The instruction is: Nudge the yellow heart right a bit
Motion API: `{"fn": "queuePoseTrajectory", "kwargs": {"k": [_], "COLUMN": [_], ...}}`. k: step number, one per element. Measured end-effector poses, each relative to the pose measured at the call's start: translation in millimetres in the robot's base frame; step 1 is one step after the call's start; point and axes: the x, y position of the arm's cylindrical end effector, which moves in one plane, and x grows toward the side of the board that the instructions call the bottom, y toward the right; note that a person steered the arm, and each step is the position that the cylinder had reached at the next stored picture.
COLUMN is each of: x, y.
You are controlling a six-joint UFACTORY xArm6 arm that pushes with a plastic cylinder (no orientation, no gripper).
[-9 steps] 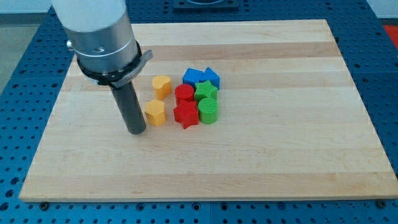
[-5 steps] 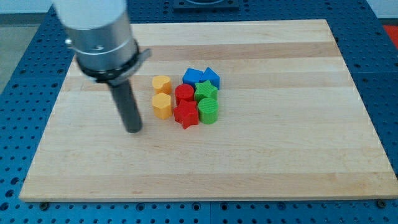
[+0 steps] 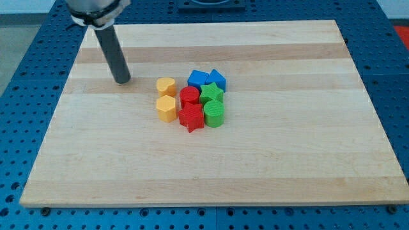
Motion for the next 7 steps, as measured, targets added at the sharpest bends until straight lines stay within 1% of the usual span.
{"fn": "queuePoseTrajectory", "kwargs": {"k": [2,3,5,7], "x": [30,38,38,36], "y": [28,42,66,62]}}
